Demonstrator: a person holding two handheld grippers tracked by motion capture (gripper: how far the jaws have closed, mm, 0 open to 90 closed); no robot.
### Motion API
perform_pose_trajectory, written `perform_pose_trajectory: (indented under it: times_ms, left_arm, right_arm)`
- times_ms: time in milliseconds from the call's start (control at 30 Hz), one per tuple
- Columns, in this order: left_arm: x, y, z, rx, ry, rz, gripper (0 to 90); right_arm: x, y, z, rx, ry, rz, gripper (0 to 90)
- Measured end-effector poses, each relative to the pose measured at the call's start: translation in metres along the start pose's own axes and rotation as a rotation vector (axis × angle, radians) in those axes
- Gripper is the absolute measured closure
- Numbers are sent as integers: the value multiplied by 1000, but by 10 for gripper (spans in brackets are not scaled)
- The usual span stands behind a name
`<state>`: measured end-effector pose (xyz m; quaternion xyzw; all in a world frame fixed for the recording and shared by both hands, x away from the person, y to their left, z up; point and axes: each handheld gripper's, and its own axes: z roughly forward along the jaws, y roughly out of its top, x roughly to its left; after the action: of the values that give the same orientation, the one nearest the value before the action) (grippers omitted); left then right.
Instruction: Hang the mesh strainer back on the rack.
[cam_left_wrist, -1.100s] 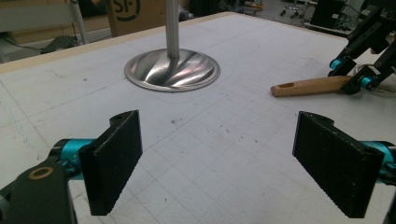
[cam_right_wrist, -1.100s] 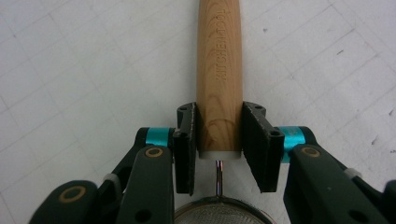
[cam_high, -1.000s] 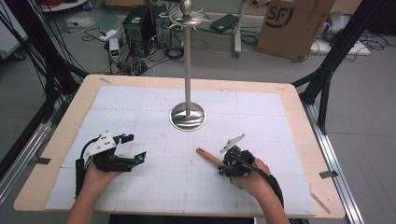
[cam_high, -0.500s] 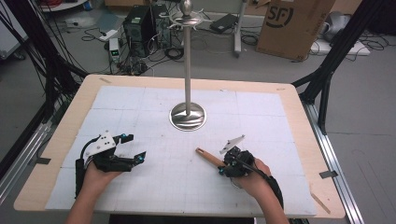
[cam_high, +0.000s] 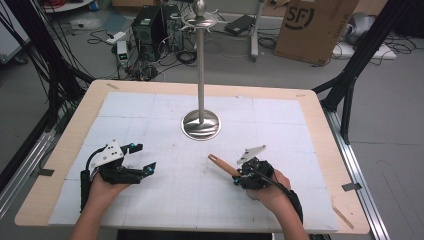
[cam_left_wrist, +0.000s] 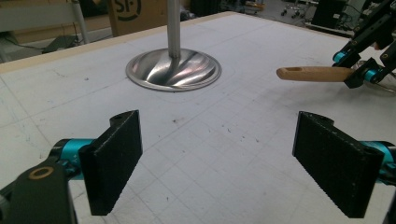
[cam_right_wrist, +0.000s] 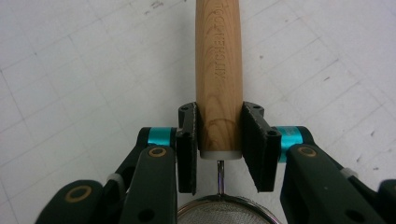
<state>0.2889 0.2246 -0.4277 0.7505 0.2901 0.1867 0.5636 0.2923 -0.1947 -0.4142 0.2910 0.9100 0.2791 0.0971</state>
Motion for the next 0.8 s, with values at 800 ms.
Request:
perform_pose_trajectory:
  times_ms: [800]
  left_arm:
    - [1, 0, -1, -9, 1, -5, 164]
  right_arm:
    - [-12, 5, -34, -316, 81, 37, 680]
